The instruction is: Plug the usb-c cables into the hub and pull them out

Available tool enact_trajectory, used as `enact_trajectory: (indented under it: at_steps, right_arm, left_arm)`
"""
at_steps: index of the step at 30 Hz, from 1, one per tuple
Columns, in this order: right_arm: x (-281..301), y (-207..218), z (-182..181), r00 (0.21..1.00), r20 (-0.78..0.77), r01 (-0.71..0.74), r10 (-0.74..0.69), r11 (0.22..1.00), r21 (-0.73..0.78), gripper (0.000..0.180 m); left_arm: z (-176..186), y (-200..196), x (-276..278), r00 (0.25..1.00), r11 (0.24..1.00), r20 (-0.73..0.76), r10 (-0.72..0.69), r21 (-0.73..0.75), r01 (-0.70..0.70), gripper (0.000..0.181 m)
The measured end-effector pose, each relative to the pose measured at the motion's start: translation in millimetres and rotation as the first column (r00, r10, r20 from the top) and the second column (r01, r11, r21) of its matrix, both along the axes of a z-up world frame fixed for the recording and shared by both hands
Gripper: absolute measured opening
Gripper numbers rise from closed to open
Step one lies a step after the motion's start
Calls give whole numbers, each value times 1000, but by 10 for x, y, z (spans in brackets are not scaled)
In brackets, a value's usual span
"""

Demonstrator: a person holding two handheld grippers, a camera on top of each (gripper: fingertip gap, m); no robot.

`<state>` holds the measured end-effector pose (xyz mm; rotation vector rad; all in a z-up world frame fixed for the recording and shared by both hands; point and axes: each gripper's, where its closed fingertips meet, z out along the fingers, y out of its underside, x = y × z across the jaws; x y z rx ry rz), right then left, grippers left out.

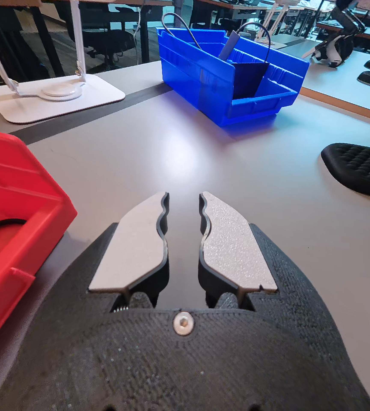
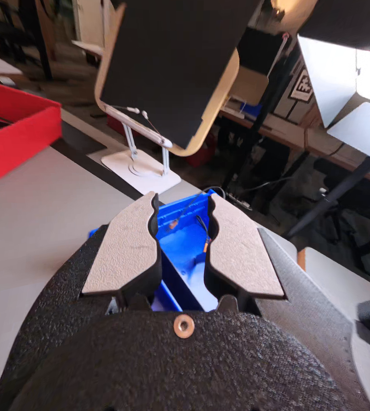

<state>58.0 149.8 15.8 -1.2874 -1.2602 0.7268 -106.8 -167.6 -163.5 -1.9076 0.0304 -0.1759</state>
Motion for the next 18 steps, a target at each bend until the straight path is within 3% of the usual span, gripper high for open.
enact_trajectory:
  at_steps: [5,10,14,18]
  right_arm:
    - [-48,-770,-443,992,-101,-79,71,994,-76,41]
    - [-183,-1356,-1125,982,-61,-186,179,975,-121,40]
    - [-268,-1560,-1309,970,-53,-242,238,968,-71,39]
    - [-277,-1642,-1375,961,-57,-276,272,958,-82,38]
  left_arm:
    - [205,-74,-220,996,996,-33,87,34,-86,28]
    - [765,-292,-851,957,972,-171,233,15,-234,28]
    - [1112,-346,-1580,924,942,-267,274,-122,-314,32]
    - [814,-191,-2166,932,885,-326,161,-370,-282,41]
